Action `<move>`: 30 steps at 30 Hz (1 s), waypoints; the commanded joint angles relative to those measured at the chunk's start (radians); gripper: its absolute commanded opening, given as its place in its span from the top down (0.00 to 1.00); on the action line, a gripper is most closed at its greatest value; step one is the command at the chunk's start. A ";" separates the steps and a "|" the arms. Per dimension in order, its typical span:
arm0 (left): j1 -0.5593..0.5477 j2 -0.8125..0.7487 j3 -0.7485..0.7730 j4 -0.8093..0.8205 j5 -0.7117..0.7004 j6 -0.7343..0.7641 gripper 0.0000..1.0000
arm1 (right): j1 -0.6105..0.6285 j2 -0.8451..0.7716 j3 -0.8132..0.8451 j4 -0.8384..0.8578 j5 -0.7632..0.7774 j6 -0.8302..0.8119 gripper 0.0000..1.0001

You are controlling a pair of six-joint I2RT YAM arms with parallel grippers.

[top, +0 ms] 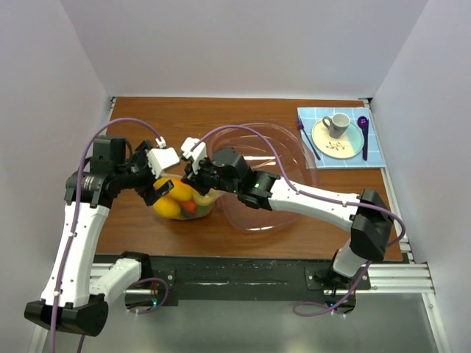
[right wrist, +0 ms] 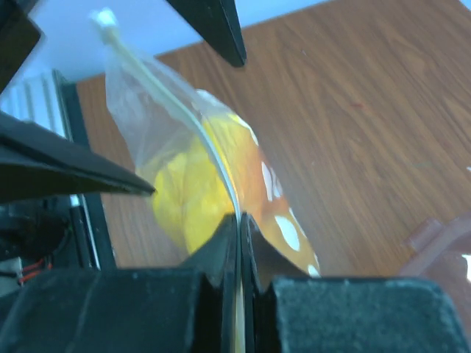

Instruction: Open the zip-top bag and remove the fake food

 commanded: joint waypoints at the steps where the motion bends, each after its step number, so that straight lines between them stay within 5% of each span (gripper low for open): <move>1: 0.002 -0.009 0.124 0.141 0.085 -0.146 0.00 | 0.005 -0.048 -0.045 0.026 0.085 0.011 1.00; 9: 0.041 -0.056 0.120 0.362 0.036 -0.344 0.00 | -0.034 -0.099 -0.086 0.037 0.122 0.018 1.00; 14: 0.227 -0.029 0.012 0.658 -0.079 -0.565 0.00 | -0.058 -0.082 -0.077 0.046 0.122 0.034 1.00; 18: 0.585 0.199 0.150 0.568 0.235 -0.671 0.00 | -0.072 -0.065 -0.031 0.036 0.119 0.049 1.00; 19: 0.635 0.235 0.197 0.533 0.436 -0.650 0.00 | -0.086 -0.059 -0.022 0.031 0.118 0.055 1.00; 20: 0.675 0.265 0.219 0.482 0.532 -0.601 0.00 | -0.095 -0.054 -0.011 0.025 0.104 0.064 1.00; 22: 0.725 0.337 0.297 0.100 0.738 -0.168 0.00 | -0.122 -0.041 0.027 0.002 0.084 0.087 1.00; 24: 0.724 0.362 0.317 -0.219 0.765 0.264 0.00 | -0.132 -0.021 0.058 -0.004 0.066 0.096 1.00; 30: 0.726 0.215 0.031 -0.202 0.746 0.491 0.00 | -0.132 0.061 0.151 -0.039 0.039 0.130 1.00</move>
